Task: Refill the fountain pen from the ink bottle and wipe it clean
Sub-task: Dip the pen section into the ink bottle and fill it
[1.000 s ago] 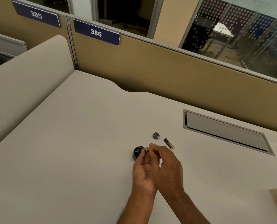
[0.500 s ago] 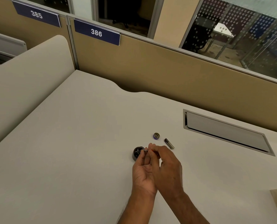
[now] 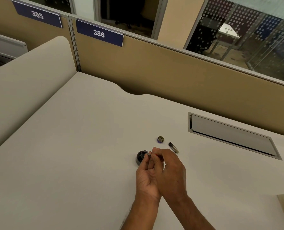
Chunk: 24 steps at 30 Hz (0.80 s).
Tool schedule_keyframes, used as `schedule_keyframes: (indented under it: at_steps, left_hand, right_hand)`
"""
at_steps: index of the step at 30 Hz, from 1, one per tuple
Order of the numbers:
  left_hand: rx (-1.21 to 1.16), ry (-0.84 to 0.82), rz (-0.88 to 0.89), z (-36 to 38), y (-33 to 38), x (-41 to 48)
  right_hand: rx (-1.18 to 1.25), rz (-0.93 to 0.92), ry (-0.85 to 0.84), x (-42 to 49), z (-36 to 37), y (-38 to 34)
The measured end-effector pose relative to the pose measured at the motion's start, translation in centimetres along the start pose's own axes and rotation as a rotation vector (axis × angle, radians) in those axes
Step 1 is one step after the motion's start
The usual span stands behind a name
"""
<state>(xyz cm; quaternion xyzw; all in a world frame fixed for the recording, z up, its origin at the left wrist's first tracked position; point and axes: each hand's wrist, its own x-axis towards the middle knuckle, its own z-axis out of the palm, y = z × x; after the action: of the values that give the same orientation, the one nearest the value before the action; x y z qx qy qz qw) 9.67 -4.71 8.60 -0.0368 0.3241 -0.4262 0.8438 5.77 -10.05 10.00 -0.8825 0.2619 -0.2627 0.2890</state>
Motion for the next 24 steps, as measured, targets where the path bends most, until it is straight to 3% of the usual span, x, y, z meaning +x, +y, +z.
schedule_keyframes:
  at_steps: [24]
  left_hand:
    - [0.003, -0.016, 0.013, -0.01, 0.24, 0.03]
  right_hand:
    - [0.006, -0.037, -0.017, -0.02, -0.1, 0.05]
